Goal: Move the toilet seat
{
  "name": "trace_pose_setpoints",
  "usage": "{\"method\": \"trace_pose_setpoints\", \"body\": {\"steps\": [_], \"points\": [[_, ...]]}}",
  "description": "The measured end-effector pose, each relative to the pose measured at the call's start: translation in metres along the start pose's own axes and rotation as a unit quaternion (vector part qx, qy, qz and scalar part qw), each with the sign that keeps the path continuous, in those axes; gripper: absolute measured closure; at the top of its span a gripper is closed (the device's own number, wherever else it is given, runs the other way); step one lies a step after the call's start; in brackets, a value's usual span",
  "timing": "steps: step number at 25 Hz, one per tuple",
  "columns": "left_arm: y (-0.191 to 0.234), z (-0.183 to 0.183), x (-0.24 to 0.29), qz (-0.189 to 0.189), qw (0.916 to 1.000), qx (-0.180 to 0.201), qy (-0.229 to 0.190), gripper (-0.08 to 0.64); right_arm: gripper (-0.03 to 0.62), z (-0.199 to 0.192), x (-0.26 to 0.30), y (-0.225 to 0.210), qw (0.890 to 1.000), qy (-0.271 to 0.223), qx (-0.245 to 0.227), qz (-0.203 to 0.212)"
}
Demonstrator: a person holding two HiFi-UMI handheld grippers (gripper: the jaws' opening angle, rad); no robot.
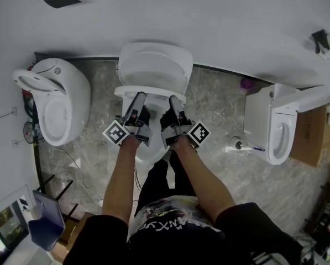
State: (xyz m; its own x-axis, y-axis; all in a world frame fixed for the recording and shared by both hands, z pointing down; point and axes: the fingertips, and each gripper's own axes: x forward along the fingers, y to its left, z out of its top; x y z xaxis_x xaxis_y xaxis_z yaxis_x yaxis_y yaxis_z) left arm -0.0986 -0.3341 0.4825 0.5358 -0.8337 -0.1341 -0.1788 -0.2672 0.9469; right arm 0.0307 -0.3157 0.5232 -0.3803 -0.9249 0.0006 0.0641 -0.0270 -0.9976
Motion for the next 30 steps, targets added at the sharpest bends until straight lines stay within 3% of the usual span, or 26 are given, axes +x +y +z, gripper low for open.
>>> {"method": "trace_pose_setpoints", "body": {"steps": [3,9,23,30], "points": [[0.004,0.007,0.013,0.002,1.0000,-0.003,-0.007,0.441,0.474,0.007,0.012,0.001,1.000,-0.004,-0.002,-0.002],[0.035,0.022,0.031,0.041,0.9989,-0.011,-0.018,0.487,0.477,0.022,0.039,0.000,1.000,-0.009,-0.011,-0.004],[0.066,0.053,0.078,0.053,0.9980,-0.011,-0.031,0.502,0.535,0.057,0.097,-0.005,0.997,-0.005,-0.068,-0.030],[0.068,0.053,0.079,0.062,0.9978,0.011,-0.018,0.509,0.535,0.057,0.096,-0.003,0.998,0.003,-0.067,-0.022]]}}
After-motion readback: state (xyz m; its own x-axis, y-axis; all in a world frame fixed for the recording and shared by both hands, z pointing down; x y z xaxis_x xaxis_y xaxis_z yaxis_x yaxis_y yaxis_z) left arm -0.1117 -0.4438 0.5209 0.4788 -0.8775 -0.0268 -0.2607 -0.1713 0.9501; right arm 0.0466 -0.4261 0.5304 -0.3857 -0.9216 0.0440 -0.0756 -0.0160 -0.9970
